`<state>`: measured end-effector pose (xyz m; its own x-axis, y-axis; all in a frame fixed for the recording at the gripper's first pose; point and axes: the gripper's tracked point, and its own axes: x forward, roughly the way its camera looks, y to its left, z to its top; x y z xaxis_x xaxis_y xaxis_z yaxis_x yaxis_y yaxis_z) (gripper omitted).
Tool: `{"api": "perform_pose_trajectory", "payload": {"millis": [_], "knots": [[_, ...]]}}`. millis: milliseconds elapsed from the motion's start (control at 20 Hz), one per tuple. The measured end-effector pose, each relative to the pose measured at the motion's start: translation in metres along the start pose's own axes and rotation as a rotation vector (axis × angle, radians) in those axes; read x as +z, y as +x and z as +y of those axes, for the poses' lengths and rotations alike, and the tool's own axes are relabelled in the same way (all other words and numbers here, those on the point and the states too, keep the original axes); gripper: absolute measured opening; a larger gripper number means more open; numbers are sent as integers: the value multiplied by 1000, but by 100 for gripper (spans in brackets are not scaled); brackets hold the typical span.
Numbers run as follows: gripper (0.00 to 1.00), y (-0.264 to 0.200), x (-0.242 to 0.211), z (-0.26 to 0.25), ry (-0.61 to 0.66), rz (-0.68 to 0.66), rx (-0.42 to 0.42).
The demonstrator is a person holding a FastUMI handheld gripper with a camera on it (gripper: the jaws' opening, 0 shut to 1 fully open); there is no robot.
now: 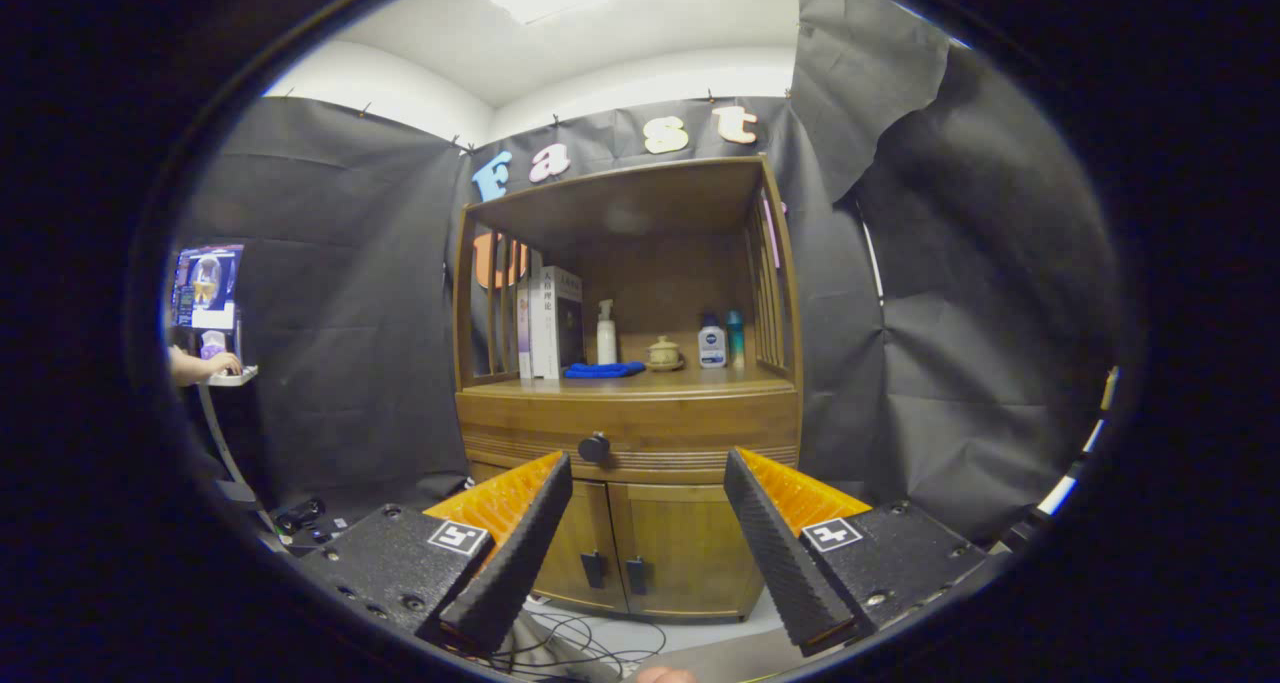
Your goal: Pull open the drawer, take out the items inside it, and place them on the countertop above the cabinet.
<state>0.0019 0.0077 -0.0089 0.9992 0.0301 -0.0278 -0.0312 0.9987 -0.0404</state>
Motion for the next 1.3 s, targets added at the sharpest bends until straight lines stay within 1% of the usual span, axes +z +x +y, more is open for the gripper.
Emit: {"api": "perform_pose_trajectory", "payload": {"millis": [200,400,500,800,1000,1200,1300], "knots": [[99,10,-8,7,1,23,-2],[99,39,-19,21,-10,66,5],[99,59,-19,24,-31,56,-8],[99,133,-26,55,-68,34,-12],[99,180,-37,71,-68,40,-24],[99,222,-46,70,-71,47,-62],[99,243,-56,70,-94,70,-75]]}}
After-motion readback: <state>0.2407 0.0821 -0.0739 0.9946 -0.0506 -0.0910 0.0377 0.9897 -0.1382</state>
